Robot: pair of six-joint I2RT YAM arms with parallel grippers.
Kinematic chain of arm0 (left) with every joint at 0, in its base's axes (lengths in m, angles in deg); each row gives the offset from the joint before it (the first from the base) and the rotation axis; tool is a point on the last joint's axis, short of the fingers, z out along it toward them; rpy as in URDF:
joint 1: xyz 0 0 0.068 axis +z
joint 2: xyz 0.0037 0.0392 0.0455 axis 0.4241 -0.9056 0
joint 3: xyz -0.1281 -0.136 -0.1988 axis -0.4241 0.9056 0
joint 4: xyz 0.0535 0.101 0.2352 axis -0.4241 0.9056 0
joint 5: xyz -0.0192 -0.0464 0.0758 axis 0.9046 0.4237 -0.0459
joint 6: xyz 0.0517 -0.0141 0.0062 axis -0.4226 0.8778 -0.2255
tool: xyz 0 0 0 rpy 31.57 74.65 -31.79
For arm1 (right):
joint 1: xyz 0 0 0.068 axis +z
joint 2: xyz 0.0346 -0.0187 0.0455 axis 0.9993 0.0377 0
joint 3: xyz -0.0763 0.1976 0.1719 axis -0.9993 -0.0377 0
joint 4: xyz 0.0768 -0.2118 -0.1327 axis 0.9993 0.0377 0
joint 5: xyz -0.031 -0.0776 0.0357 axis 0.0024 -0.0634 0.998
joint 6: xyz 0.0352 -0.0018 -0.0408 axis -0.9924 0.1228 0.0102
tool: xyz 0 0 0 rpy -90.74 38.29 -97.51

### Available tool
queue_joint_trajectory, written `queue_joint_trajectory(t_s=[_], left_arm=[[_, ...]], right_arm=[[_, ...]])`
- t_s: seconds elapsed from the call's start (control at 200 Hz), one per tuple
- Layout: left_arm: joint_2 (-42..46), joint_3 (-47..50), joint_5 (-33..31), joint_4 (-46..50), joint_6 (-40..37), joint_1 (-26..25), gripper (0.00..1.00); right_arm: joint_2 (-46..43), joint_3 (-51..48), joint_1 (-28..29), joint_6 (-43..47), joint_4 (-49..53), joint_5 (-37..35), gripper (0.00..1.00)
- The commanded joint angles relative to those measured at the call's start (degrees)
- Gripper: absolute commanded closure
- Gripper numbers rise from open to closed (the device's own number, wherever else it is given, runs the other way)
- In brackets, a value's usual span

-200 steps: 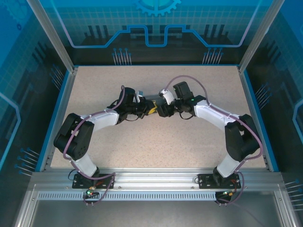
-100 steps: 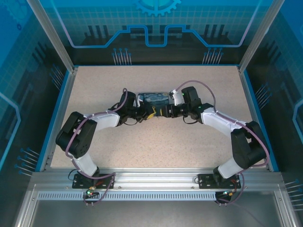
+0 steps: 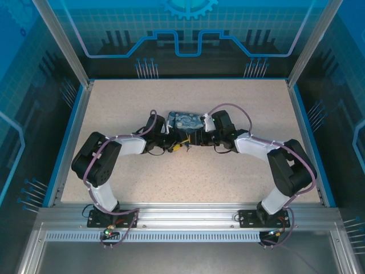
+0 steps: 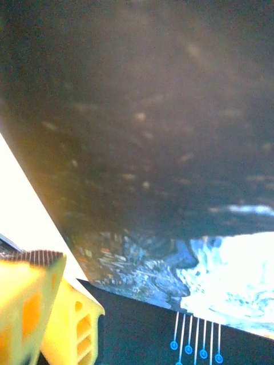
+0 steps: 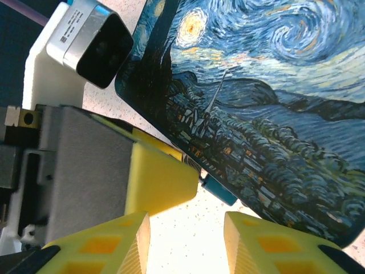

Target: Unlock the padlock with the key

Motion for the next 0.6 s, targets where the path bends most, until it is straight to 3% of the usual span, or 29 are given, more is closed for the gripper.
queue_joint_trajectory(t_s=[0.0,0.205,0.595], left_arm=[[3.8,1.2,-0.4,4.7,-2.9,-0.2,0.22],[10.1,1.8,-2.8,11.0,-5.8,0.2,0.02],[18.0,-1.7,-7.2,18.8,-9.0,4.5,0.01]], right_arm=[[-0.8,-0.8,0.6,-0.7,-1.7,-1.4,0.55],[-3.6,-2.3,1.4,-0.5,-0.3,-2.6,0.49],[0.1,-3.7,4.0,-4.1,-4.7,-6.3,0.48]])
